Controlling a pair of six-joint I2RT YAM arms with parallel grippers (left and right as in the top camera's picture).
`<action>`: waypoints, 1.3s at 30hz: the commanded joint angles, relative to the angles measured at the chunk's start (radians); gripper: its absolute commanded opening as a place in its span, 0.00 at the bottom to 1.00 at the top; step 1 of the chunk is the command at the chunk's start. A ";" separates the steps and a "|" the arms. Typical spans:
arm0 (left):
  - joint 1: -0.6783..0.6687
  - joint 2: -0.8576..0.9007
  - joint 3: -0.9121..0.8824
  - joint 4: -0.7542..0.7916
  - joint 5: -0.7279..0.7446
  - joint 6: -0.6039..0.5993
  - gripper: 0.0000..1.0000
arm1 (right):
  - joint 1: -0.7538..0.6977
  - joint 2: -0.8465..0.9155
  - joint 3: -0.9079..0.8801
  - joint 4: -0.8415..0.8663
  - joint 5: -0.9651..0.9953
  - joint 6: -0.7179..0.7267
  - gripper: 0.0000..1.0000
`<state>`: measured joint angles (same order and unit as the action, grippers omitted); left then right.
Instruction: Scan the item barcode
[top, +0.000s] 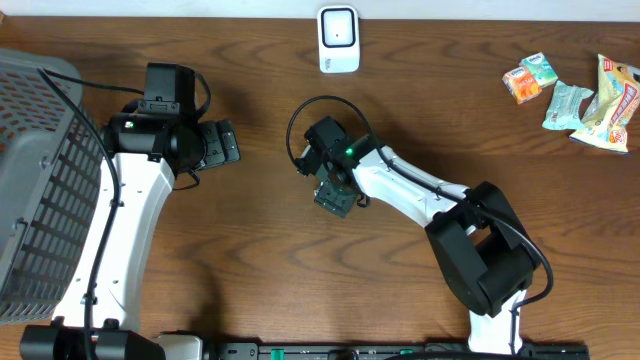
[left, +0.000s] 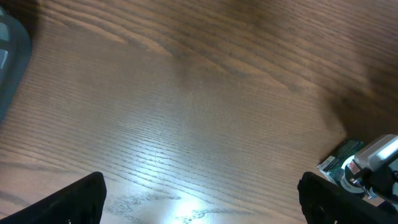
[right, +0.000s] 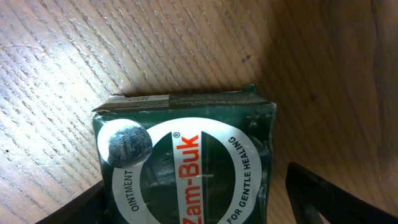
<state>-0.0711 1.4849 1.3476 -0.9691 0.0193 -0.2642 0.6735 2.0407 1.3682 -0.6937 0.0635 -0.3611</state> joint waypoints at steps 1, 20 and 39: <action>0.000 0.005 0.004 -0.002 -0.013 0.005 0.98 | 0.000 0.023 -0.052 -0.011 0.031 0.009 0.83; 0.000 0.005 0.004 -0.002 -0.013 0.005 0.98 | 0.000 0.023 -0.098 0.039 -0.034 -0.003 0.75; 0.000 0.005 0.004 -0.002 -0.013 0.005 0.98 | -0.027 0.023 -0.098 0.013 -0.134 -0.022 0.83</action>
<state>-0.0711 1.4849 1.3476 -0.9691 0.0193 -0.2642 0.6601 2.0140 1.3087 -0.6716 -0.0612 -0.3748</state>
